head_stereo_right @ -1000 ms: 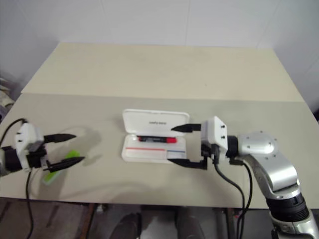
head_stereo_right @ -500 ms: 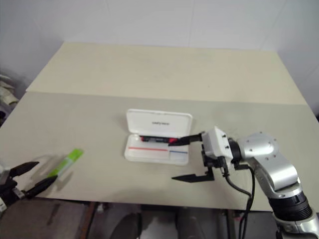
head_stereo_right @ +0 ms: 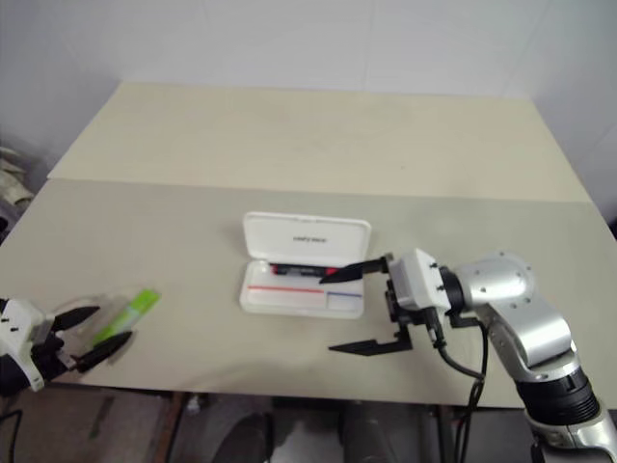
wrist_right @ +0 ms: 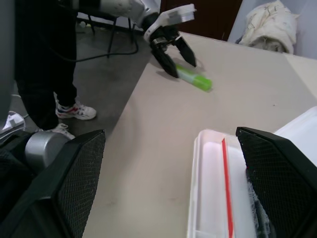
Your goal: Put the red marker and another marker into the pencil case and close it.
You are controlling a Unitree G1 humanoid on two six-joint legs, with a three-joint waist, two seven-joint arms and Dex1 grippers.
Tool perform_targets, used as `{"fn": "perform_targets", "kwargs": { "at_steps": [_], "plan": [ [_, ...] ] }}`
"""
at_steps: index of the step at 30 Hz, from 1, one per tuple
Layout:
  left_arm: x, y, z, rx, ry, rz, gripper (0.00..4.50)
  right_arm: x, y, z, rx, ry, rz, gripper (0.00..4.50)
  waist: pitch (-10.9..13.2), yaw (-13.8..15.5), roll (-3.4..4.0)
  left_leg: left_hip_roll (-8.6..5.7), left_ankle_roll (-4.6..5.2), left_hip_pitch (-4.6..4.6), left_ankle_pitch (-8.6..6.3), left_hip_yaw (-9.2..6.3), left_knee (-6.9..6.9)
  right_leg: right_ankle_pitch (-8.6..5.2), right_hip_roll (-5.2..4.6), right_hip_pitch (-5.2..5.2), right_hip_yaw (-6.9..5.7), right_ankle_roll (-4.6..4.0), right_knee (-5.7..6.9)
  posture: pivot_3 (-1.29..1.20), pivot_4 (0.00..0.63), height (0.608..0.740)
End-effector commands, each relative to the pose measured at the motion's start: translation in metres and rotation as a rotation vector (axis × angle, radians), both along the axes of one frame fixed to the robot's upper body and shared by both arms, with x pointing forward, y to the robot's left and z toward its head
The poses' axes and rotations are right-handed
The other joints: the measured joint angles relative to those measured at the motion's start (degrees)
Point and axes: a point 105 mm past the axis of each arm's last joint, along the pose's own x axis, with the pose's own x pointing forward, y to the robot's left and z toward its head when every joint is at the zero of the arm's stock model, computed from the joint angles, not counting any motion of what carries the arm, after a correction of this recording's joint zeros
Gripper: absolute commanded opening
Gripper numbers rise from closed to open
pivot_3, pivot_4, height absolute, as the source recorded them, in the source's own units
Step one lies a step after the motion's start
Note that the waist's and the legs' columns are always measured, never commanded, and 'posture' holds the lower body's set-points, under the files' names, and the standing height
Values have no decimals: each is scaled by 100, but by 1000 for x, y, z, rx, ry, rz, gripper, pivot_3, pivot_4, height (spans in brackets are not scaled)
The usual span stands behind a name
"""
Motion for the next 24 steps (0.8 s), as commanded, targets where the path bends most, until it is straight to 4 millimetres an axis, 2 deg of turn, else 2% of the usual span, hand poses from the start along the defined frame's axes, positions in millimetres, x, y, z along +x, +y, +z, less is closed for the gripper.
{"fn": "perform_targets", "kwargs": {
  "at_steps": [1,5,10,13,18,23,24],
  "plan": [
    [3,-6,-1,11,-5,-31,4500,2,-9,11,-9,-54,-26,4445,0,-2,0,0,0,0,0,0,-4,0,0,-1,0,0,0,0,150,740],
    [3,-12,-7,-3,6,-47,4500,9,-24,15,-28,-70,-88,4445,0,14,0,1,0,9,0,2,-16,-2,-2,0,1,-2,-1,0,150,740],
    [3,-13,-12,-10,14,-45,4500,8,-42,9,-74,-55,-139,4445,0,101,0,0,0,13,0,5,-27,-2,-3,3,2,-3,-12,0,150,740],
    [2,-11,-17,-15,28,-43,4500,-2,-46,-1,-99,-31,-128,4445,-1,125,1,0,0,25,0,12,-42,-3,-2,9,6,-4,-16,0,150,740],
    [2,-5,-24,-16,41,-32,4500,-11,-49,-4,-107,-41,-130,4445,-6,119,12,-1,0,40,0,19,-47,-4,-3,21,10,-3,-20,0,150,740],
    [0,0,-36,-17,68,-40,4500,5,-61,8,-107,-89,-215,4445,-11,98,26,-1,1,91,1,19,-46,-4,-1,71,10,-6,-28,0,150,740],
    [0,0,-37,-17,69,-43,4500,7,-61,11,-98,-93,-221,4445,-13,92,28,1,2,106,1,19,-49,-14,1,89,10,-30,-41,0,150,740]
  ]
}}
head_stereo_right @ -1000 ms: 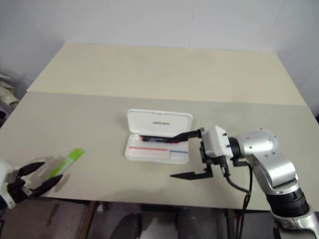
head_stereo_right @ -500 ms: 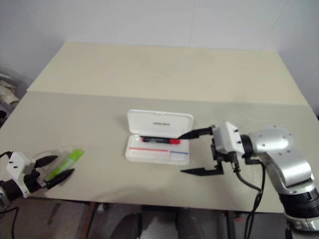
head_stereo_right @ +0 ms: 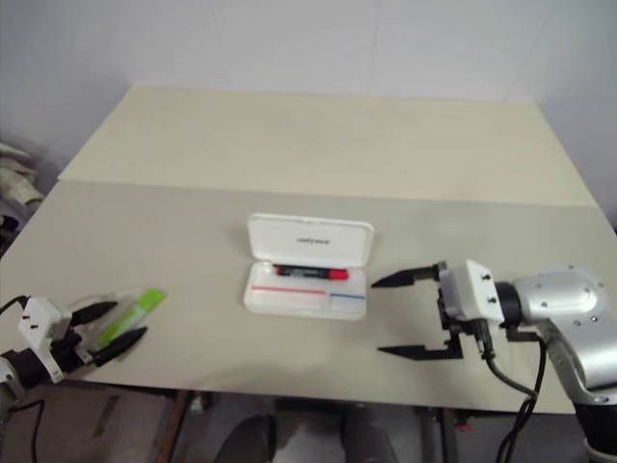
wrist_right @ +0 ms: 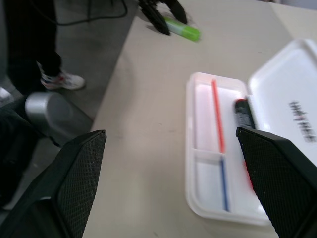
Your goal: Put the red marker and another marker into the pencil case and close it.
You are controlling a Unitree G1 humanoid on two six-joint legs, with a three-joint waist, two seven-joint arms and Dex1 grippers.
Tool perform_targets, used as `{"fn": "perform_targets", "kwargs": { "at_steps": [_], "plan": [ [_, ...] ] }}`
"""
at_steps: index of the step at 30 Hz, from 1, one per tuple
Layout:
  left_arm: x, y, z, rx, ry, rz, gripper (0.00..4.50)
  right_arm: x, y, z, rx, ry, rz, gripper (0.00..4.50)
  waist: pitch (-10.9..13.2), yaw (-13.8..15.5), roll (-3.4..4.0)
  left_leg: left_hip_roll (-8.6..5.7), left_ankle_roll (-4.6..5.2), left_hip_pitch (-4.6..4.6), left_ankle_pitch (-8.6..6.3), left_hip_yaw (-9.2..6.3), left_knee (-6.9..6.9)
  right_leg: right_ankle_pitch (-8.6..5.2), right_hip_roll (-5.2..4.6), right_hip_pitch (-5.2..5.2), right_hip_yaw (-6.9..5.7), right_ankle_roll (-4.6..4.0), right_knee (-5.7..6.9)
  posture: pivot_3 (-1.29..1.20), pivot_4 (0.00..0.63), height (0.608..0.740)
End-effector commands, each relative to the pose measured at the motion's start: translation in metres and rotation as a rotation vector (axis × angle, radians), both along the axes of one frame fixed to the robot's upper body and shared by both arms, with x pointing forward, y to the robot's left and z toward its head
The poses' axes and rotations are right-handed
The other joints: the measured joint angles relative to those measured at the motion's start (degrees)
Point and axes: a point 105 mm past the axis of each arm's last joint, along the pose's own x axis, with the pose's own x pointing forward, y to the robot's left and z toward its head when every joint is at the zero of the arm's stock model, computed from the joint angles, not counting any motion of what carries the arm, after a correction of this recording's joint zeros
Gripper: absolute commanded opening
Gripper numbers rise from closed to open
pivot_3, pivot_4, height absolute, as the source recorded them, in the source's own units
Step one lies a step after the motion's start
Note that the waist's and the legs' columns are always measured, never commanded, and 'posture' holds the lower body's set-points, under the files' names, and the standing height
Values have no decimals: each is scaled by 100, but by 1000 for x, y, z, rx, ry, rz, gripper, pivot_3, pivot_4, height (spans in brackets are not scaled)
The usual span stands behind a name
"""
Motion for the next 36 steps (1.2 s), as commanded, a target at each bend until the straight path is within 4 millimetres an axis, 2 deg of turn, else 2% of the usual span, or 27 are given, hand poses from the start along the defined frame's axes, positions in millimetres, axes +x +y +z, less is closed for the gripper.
{"fn": "perform_targets", "kwargs": {
  "at_steps": [1,4,8,9,10,14,20,24,29,36],
  "plan": [
    [-9,4,-23,16,93,3,4500,3,-1,16,12,-71,-15,4445,-3,-7,5,0,0,15,0,4,-6,-16,-1,14,5,-31,-5,0,150,740],
    [-8,3,-25,12,90,-3,4500,-1,7,15,15,-71,9,4445,-9,2,16,0,0,26,0,10,-10,-20,-1,22,13,-36,-6,0,150,740],
    [-7,0,-29,4,87,-13,4500,0,13,17,32,-85,9,4445,-21,4,35,1,0,25,0,9,-17,0,-1,19,12,5,-5,0,150,740],
    [-7,0,-30,3,86,-13,4095,-1,14,18,34,-87,9,4500,-23,4,39,1,0,25,0,9,-18,0,-2,19,12,6,-6,0,150,740],
    [-7,-1,-31,2,87,-13,3924,-1,14,18,34,-90,10,4500,-25,5,43,1,0,25,0,9,-19,0,-1,19,12,6,-6,0,150,740],
    [-7,-4,-34,-4,89,-16,2746,0,16,20,40,-99,7,4500,-34,16,58,1,1,27,1,6,-17,-2,-2,19,11,1,-4,0,150,740],
    [-7,-9,-35,-7,87,-19,1058,1,18,20,45,-106,7,4500,-41,8,69,0,29,32,18,8,-17,-25,1,22,17,-58,-3,0,150,740],
    [-5,-10,-33,4,70,-12,1058,2,18,19,45,-108,4,4500,-41,1,69,0,31,36,22,17,-15,-20,4,22,31,-65,-4,0,150,740],
    [8,-6,-19,-16,3,41,1058,4,19,17,48,-109,-1,4500,-40,28,69,0,35,36,24,17,-16,-19,3,21,32,-64,-4,0,150,740],
    [24,-30,7,-26,-64,-61,1058,9,19,15,52,-107,-15,4500,-26,27,44,1,35,27,37,16,-16,-14,0,20,28,-66,-8,0,150,740]
  ]
}}
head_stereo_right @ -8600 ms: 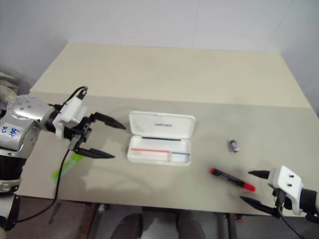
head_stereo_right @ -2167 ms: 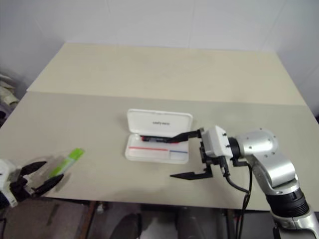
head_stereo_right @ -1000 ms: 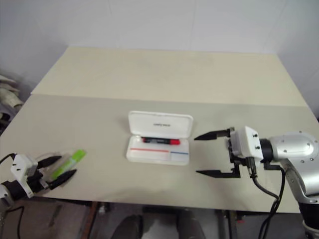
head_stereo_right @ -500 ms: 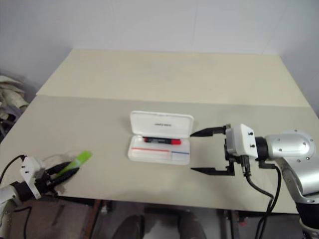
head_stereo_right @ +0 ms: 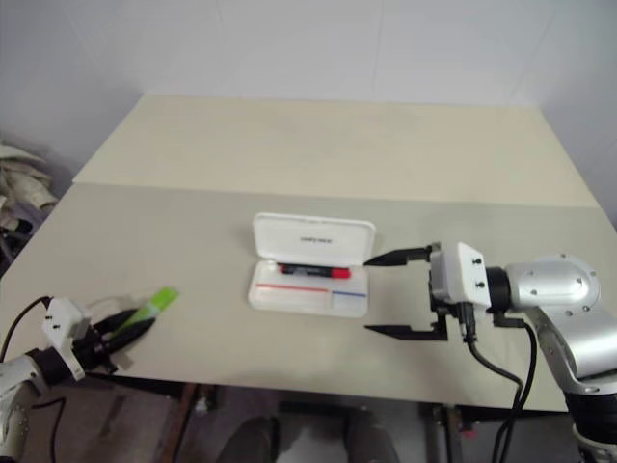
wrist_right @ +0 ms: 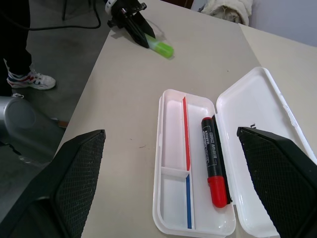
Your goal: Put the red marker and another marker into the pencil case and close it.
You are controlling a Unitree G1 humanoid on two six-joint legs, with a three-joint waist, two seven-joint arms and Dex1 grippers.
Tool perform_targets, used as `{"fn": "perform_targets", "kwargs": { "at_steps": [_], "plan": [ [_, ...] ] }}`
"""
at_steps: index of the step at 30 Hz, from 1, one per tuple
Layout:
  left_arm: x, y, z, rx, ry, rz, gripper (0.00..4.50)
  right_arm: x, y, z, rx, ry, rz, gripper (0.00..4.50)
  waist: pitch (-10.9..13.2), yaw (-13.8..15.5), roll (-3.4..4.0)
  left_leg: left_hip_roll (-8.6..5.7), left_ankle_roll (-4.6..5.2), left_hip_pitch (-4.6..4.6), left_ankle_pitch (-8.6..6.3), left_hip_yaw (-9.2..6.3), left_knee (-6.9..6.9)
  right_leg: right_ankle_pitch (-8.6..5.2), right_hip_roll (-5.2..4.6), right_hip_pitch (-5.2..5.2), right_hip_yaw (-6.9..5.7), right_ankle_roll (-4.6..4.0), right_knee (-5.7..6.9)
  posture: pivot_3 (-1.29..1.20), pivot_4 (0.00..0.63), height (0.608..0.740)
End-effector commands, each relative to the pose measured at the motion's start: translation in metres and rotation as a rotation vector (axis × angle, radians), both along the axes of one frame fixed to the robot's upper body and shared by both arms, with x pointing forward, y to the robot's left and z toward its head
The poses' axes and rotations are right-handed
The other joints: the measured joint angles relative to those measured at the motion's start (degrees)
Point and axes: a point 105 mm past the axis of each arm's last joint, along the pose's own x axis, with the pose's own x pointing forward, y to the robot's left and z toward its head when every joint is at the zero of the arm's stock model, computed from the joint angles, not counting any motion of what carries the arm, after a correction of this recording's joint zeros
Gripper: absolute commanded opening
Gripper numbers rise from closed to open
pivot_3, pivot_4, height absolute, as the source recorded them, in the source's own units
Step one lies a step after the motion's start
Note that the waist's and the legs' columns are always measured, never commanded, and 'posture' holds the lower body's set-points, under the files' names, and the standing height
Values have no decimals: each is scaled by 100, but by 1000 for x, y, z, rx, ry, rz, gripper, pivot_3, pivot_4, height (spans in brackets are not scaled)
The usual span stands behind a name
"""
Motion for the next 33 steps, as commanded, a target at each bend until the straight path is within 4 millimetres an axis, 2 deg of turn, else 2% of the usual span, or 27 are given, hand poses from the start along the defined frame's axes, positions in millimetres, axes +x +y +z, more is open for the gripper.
{"fn": "perform_targets", "kwargs": {
  "at_steps": [1,5,7,11,15,22,27,33],
  "plan": [
    [13,-13,17,12,-48,-43,1058,3,2,5,11,-37,2,4500,10,-2,-17,0,-1,-5,1,0,1,1,-1,-3,-1,1,-2,0,150,740],
    [22,-31,37,15,-65,-126,1058,5,1,5,8,-35,1,4500,16,-10,-36,4,-8,-55,-1,-13,0,12,-3,-26,-22,17,-38,0,150,740],
    [24,-37,43,23,-74,-152,1058,4,1,4,8,-34,3,4500,16,-12,-36,2,-27,-78,-10,-15,-2,64,-13,-47,-30,110,-39,0,150,740],
    [32,-54,68,81,-144,-230,1058,0,2,0,20,-19,9,4500,14,-3,-39,4,-41,-121,-19,-14,-29,44,-12,-104,-35,103,-41,0,150,740],
    [25,-67,70,99,-111,-336,1058,-3,1,-2,21,-7,3,4500,14,1,-39,5,-44,-179,-17,-22,-31,39,-11,-161,-44,100,-38,0,150,740],
    [20,-98,79,197,-91,-601,1058,3,-7,-5,23,-25,-61,4500,17,9,-42,2,-44,-175,-17,-16,-2,40,-6,-153,-40,102,-15,0,150,740],
    [24,-114,93,215,-109,-713,1058,0,-9,-8,26,-23,-89,4500,17,-2,-42,-2,-43,-163,-15,-20,15,43,-3,-125,-42,107,-13,0,150,740],
    [19,-135,99,247,-98,-877,1058,-5,-9,-13,41,-23,-132,4500,18,-20,-42,3,-43,-159,-15,-21,10,42,7,-128,-40,106,-6,0,150,740]
  ]
}}
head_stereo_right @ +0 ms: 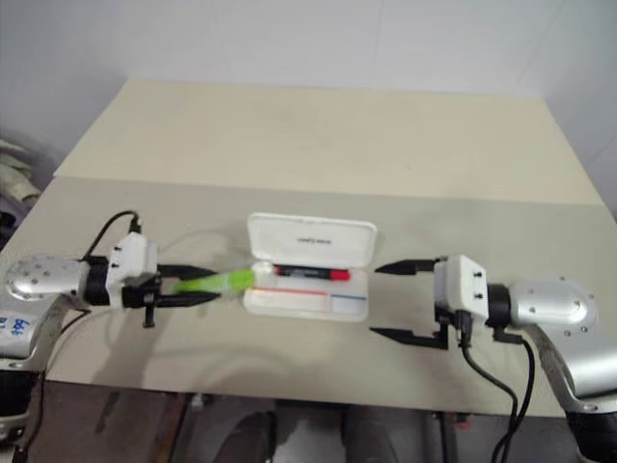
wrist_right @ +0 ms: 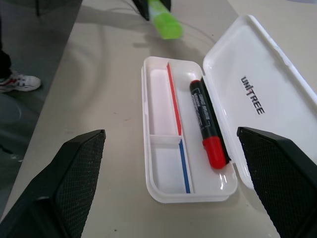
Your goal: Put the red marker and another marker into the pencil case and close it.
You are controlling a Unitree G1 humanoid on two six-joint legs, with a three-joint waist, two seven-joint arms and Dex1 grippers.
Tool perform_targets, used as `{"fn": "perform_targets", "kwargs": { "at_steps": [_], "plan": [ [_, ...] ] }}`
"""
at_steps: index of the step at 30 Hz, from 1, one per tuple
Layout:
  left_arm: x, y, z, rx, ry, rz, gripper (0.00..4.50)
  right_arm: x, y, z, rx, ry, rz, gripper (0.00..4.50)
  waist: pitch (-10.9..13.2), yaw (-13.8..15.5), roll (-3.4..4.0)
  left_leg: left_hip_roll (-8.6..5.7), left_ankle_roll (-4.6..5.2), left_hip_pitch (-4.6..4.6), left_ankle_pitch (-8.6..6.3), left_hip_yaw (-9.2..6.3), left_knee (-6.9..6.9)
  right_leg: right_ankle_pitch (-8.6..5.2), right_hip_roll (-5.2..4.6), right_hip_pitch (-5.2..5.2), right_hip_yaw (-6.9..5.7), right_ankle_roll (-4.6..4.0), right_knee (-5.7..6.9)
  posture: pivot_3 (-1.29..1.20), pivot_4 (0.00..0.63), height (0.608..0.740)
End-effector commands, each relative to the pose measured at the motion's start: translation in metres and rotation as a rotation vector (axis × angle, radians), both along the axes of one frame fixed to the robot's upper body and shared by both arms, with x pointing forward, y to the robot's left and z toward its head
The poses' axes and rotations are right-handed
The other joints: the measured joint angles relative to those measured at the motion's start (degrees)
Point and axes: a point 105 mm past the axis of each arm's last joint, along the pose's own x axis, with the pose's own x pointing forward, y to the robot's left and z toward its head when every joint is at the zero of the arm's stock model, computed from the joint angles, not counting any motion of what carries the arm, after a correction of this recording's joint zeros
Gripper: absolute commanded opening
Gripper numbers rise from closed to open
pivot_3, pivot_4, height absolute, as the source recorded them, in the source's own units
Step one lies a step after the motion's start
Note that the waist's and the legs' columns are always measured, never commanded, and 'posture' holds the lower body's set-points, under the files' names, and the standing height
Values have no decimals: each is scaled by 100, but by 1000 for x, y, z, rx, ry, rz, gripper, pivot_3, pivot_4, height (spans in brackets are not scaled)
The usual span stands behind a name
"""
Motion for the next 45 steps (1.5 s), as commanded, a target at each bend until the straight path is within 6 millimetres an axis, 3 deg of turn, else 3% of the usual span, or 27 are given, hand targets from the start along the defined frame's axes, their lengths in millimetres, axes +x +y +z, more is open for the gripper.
{"fn": "perform_targets", "kwargs": {
  "at_steps": [1,19,26,34,45],
  "plan": [
    [-5,-12,9,22,-23,-100,1058,-6,2,9,18,-62,-15,4500,0,13,0,0,0,0,0,-1,1,0,0,0,-1,0,2,0,150,740],
    [14,-73,-11,49,-49,-291,1058,-34,-1,-1,33,-48,-165,4500,0,29,-1,-5,5,0,3,-8,32,3,5,10,1,5,22,0,150,740],
    [20,-82,-15,45,-58,-283,1058,-40,2,-3,43,-44,-190,4500,0,27,-1,-7,10,4,6,-9,52,5,6,16,3,8,39,0,150,740],
    [28,-80,-22,67,-62,-232,1058,-40,2,-2,53,-53,-213,4500,0,26,-1,-9,10,5,6,-11,91,9,8,25,5,13,59,0,150,740],
    [23,-93,-29,48,-42,-252,1058,-41,5,-3,68,-47,-222,4500,0,28,-1,-11,11,4,6,-12,96,14,9,28,9,19,58,0,150,740]
  ]
}}
